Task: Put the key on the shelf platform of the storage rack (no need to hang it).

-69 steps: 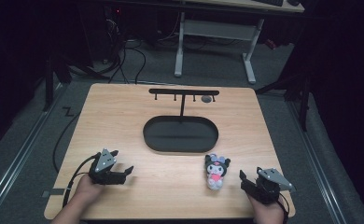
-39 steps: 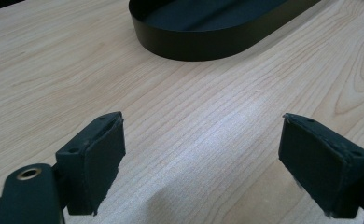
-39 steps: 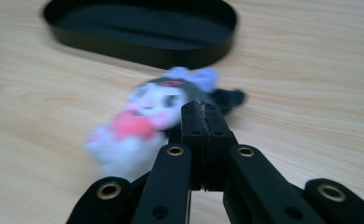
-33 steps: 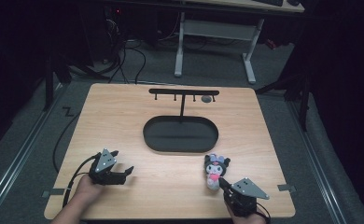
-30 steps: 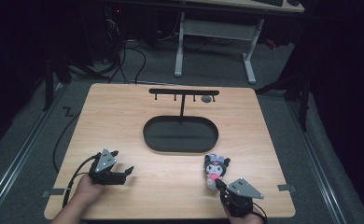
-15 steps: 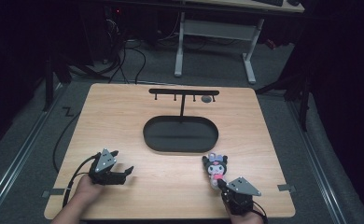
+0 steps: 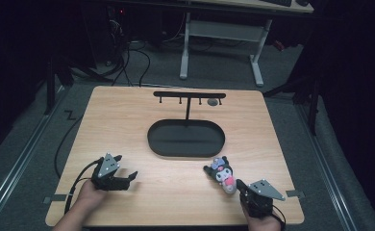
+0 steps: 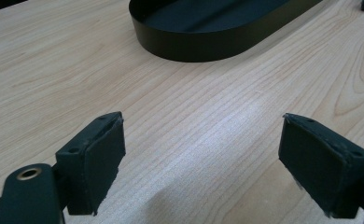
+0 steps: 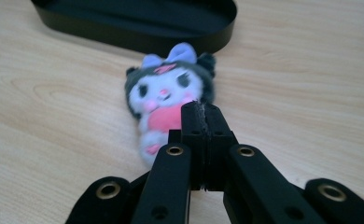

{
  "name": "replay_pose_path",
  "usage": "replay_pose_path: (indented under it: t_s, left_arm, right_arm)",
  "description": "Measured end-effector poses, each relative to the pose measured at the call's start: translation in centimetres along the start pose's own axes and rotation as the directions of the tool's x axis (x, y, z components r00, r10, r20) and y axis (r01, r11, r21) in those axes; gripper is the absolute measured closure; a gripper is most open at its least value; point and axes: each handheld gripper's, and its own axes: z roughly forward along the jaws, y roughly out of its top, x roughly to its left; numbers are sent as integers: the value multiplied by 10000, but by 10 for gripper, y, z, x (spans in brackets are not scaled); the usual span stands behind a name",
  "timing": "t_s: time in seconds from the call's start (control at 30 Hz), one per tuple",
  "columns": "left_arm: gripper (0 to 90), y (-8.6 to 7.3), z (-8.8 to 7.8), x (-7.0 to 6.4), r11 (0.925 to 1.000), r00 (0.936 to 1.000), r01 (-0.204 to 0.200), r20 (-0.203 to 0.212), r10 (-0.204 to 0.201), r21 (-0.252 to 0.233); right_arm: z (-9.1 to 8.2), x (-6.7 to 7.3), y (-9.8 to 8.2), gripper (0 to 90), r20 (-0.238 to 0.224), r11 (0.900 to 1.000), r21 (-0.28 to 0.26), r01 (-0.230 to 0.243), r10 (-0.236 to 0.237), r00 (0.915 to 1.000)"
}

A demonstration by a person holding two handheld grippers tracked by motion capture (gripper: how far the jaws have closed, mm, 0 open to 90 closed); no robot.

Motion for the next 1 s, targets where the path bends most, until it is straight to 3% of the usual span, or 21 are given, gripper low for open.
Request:
replay_pose_path:
  t_s: [0.33,0.67,1.0]
  left_arm:
    - [154,0,0,0,10000,10000,11,-1,-11,-14]
    - [154,0,0,-1,10000,10000,-64,-11,64,64]
    - [154,-1,-1,-1,9999,10000,-66,-12,66,95]
  right_arm:
    - [-2,-20,-5,854,641,9997,155,-204,194,9978]
    - [1,-24,-6,837,769,9980,559,-292,248,9967]
    - [10,-23,-5,718,588,9895,1270,-688,618,9964]
